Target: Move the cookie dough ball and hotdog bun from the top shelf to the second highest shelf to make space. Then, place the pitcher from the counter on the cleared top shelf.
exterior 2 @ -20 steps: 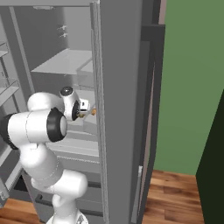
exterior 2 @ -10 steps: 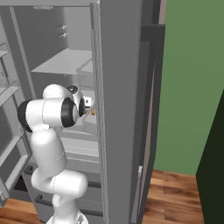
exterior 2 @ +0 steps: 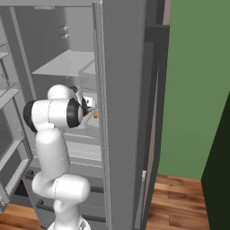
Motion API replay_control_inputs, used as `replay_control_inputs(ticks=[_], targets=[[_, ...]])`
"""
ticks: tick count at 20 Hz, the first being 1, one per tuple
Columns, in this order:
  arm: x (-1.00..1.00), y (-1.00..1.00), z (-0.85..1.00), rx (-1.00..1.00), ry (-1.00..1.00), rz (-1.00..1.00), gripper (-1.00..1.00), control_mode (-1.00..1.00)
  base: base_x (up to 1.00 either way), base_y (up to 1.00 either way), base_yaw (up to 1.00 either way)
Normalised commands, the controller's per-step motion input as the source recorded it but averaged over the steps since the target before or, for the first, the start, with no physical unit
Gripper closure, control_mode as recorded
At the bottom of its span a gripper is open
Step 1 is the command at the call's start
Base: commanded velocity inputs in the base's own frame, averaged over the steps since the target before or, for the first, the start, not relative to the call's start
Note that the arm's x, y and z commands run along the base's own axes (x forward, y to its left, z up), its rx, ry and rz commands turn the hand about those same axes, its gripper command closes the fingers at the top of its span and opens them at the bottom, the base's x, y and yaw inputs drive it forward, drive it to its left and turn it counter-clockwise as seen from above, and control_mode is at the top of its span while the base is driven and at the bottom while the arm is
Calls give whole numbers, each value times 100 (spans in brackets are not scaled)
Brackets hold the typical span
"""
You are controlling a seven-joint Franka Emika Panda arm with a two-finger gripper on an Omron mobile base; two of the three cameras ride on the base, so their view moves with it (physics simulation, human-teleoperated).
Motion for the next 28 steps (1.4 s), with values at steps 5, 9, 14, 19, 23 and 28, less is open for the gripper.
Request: replay_control_inputs(ticks=[5,9,14,19,23,28], targets=[[-14,0,3,0,-1,-4,-100,-100,0,0,0],[-25,0,21,0,0,-4,-100,-100,0,0,0],[-50,-4,48,0,0,-3,-100,-100,0,0,0],[-71,-17,51,0,-1,-3,-100,-100,0,0,0],[-98,-38,32,0,-1,-6,-100,-100,0,0,0],[-99,-54,49,3,-1,-5,-100,-100,0,0,0]])
